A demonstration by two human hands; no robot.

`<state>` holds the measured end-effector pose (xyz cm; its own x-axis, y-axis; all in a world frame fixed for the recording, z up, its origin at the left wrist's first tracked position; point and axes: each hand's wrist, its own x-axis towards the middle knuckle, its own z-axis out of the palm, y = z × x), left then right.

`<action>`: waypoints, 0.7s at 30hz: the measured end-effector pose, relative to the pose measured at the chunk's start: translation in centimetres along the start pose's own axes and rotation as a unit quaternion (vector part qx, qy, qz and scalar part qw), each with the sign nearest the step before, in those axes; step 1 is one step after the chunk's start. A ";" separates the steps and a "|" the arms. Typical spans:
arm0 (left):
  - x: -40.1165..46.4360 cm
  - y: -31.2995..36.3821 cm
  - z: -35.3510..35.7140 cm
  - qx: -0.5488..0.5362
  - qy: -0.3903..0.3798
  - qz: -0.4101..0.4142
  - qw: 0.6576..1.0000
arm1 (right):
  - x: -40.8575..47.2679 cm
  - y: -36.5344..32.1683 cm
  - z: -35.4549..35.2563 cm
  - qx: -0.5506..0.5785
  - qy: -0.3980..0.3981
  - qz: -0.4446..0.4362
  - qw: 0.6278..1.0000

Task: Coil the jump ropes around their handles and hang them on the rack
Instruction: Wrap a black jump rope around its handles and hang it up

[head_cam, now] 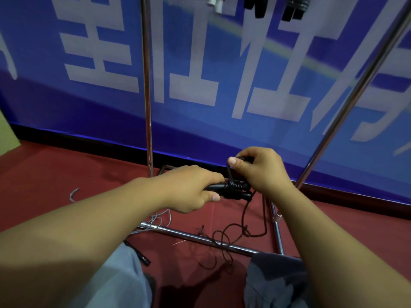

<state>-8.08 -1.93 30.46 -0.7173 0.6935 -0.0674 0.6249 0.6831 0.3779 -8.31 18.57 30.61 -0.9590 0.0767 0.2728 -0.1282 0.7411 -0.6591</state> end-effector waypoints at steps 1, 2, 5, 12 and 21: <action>-0.1 0.0 0.0 0.004 0.000 0.002 1.000 | 0.2 0.2 0.0 0.019 -0.012 0.011 1.000; -0.1 -0.1 0.0 0.006 0.000 0.006 1.000 | 0.3 0.4 0.1 0.042 -0.025 0.024 0.999; -0.3 0.0 0.0 -0.008 0.019 0.024 0.999 | 0.6 0.7 -0.2 0.136 -0.085 0.073 0.984; -0.2 -0.1 -0.3 -0.092 0.145 0.015 0.985 | 0.7 0.4 -0.2 0.196 -0.224 0.141 0.944; 0.4 -0.1 -0.5 -0.214 0.253 -0.062 0.941 | 0.6 -1.2 0.4 0.277 -0.226 0.161 0.920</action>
<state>-8.58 -1.87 30.87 -0.8992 0.3424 0.2725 0.4231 0.5213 0.7411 -8.84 17.49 31.32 -0.9608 -0.1451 -0.2365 0.1925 0.2652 -0.9448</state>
